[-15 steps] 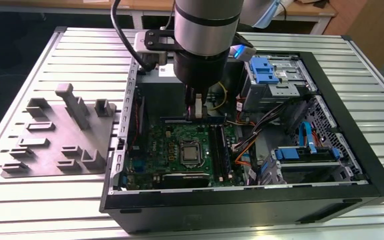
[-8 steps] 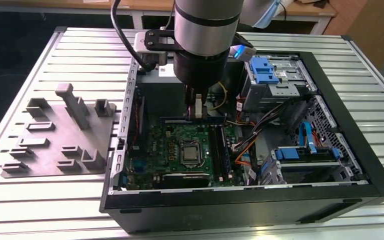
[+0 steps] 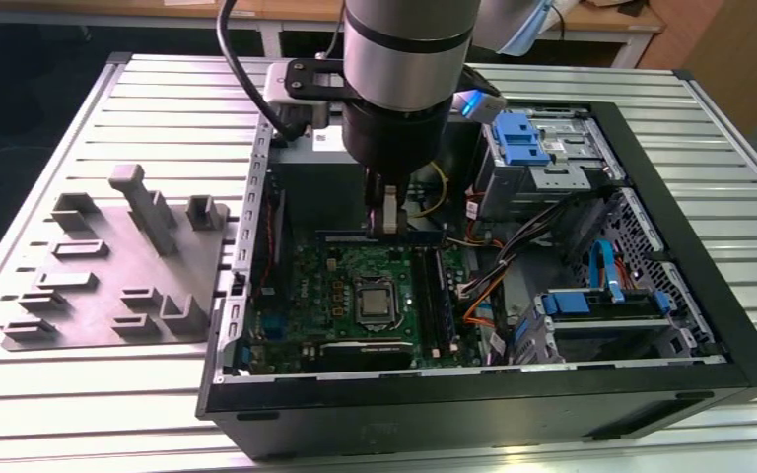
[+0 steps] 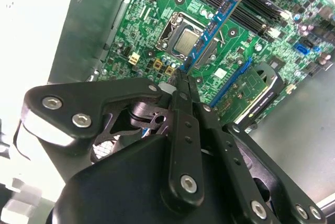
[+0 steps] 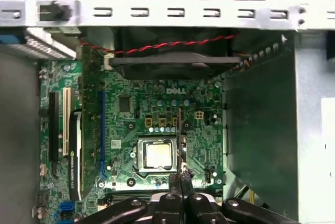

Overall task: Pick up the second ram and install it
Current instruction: 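Insert the second ram into the second slot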

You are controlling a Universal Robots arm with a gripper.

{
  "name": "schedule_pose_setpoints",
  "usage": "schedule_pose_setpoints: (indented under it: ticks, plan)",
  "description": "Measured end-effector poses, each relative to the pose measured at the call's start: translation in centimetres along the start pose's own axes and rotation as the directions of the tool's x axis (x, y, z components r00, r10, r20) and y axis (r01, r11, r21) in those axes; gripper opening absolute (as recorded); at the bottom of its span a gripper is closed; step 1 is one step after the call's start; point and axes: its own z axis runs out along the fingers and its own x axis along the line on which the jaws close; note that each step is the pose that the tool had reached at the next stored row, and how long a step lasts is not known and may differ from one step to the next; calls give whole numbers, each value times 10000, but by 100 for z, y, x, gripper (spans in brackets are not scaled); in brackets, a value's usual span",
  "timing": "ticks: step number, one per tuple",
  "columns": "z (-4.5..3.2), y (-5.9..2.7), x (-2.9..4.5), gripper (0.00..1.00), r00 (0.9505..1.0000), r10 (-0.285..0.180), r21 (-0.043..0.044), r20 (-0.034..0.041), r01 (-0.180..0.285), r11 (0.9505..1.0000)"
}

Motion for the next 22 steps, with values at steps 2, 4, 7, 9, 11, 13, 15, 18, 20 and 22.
schedule_pose_setpoints:
  ticks: [2,4,7,9,11,13,15,18,20,22]
  plan:
    - [7,0,0,11,9994,359,18,12,-359,9994]
    - [15,-1,1,11,9974,717,37,26,-717,9974]
    - [28,-1,1,11,9920,1264,63,49,-1265,9920]
    - [35,-1,2,11,9868,1619,80,63,-1619,9868]
    - [43,-1,2,11,9802,1977,97,79,-1977,9802]
    - [52,-2,3,11,9723,2337,113,96,-2338,9722]
    - [59,-2,3,11,9634,2680,128,113,-2681,9633]
    - [71,-2,4,11,9470,3210,150,140,-3212,9469]
    - [78,-3,4,11,9349,3547,163,159,-3549,9348]
    - [85,-3,4,11,9215,3880,176,177,-3883,9214]
